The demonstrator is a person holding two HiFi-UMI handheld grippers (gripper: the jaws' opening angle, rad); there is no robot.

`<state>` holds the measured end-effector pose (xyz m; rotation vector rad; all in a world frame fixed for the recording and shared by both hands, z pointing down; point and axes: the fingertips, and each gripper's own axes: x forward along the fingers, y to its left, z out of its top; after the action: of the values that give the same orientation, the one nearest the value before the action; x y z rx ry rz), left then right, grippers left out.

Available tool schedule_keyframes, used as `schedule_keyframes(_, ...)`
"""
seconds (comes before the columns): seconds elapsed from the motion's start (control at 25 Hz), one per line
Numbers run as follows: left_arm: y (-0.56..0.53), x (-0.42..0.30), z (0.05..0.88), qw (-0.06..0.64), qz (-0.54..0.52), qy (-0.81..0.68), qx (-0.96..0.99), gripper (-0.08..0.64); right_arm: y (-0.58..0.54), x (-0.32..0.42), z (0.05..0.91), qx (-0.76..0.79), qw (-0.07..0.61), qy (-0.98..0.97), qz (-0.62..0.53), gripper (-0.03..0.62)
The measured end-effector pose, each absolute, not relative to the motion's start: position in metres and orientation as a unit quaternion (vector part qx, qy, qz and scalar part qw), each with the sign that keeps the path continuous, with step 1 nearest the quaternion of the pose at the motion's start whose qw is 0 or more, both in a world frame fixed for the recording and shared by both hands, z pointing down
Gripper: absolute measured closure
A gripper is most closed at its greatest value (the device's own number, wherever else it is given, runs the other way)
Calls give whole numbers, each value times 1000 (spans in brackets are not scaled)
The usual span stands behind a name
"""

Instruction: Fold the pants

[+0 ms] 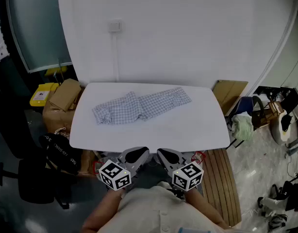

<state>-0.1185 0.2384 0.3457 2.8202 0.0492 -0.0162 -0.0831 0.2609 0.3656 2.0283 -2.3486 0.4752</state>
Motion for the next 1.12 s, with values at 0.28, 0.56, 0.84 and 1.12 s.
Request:
schedule_keyframes(0.28, 232, -111, 350, 165, 0, 18, 986, 548, 253, -74, 369, 647, 3, -747, 155, 577)
schedule_keyframes(0.56, 221, -113, 355, 173, 8, 19, 985, 548, 237, -85, 369, 620, -11, -767, 163, 574)
schedule_keyframes(0.84, 201, -114, 358, 174, 13, -1, 985, 546, 217, -87, 373, 615, 3, -771, 165, 572)
schedule_keyframes(1.12, 177, -108, 372, 180, 25, -23, 983, 546, 196, -70, 377, 616, 20, -770, 162, 568)
